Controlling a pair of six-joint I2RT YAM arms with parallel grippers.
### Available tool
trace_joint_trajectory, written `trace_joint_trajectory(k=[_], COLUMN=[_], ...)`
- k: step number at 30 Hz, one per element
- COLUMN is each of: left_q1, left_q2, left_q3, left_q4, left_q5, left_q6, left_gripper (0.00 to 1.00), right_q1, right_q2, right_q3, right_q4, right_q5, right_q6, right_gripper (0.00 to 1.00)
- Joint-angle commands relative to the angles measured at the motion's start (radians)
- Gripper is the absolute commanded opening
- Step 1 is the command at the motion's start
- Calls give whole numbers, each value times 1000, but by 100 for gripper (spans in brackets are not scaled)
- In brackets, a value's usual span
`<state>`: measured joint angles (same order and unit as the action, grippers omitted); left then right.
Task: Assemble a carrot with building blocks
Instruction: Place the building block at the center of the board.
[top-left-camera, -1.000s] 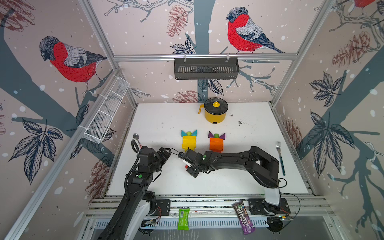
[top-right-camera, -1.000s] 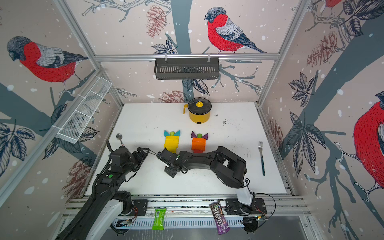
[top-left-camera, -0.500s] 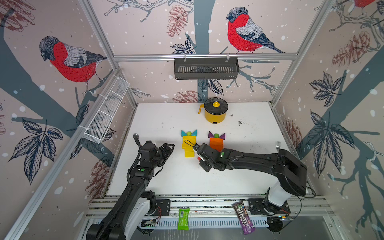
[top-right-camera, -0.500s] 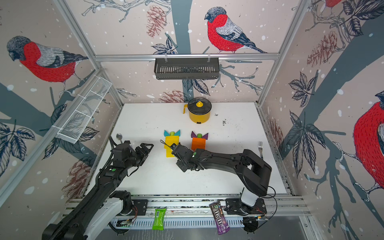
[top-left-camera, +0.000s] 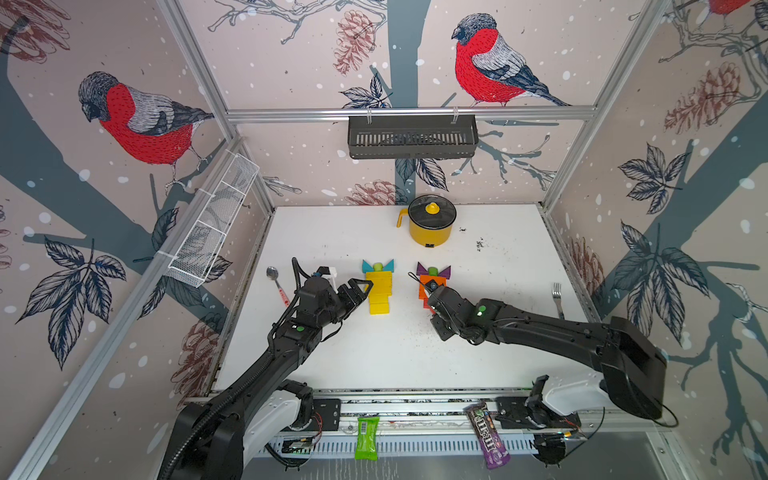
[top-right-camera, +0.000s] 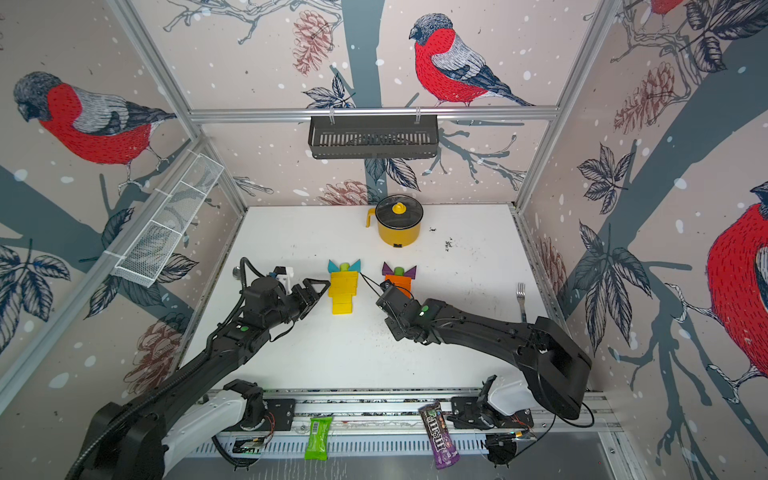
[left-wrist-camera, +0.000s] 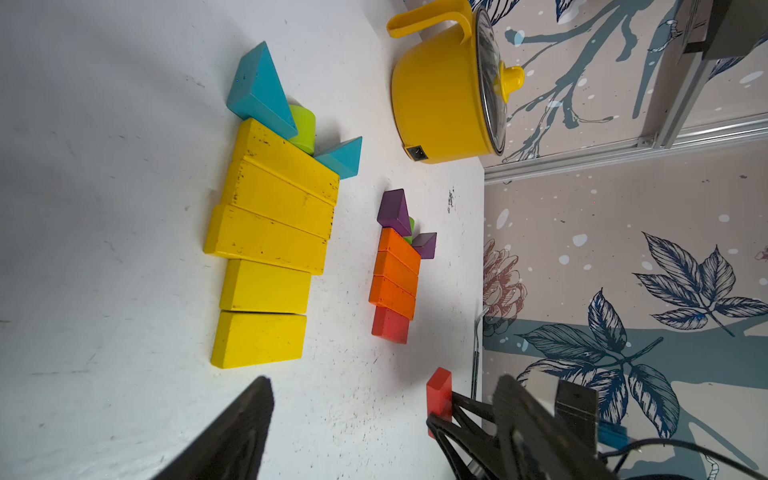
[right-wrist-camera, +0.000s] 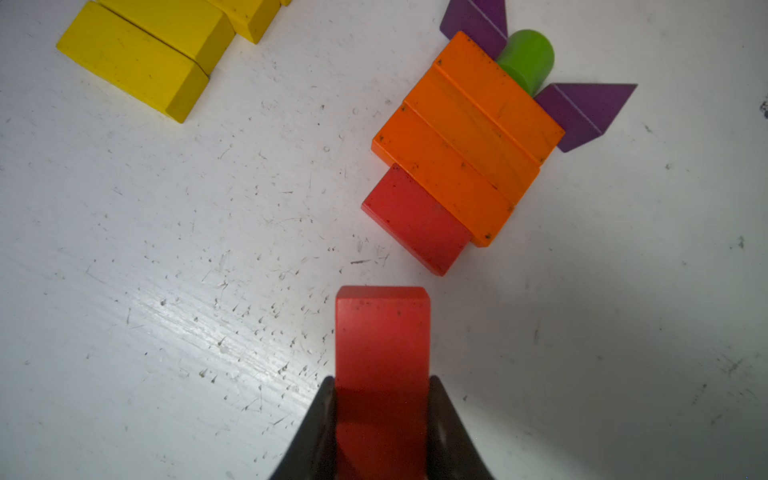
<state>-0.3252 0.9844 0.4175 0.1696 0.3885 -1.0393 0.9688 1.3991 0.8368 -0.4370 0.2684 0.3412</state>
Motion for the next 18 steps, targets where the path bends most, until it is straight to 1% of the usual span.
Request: trace_joint_trajectory(k=[1, 10, 14, 18], left_q1=[-18, -129, -138, -138], left_q2=[19, 85, 111, 103], left_q3=[-6, -18, 7, 20], left_q4=[82, 137, 127, 83], left_q5=[-5, -9, 0, -16], left_q6=[-10, -8, 15, 39], left_gripper=[84, 84, 84, 84], right_q1=[-5, -17, -17, -26], right_q2=[-11, 10, 12, 19], right_q3=[-3, -17, -11, -20], right_q4=[-44, -43, -53, -46], right_q5=[33, 29, 28, 16], right_q6=[25, 36, 37, 25], right_gripper=[20, 20, 20, 21])
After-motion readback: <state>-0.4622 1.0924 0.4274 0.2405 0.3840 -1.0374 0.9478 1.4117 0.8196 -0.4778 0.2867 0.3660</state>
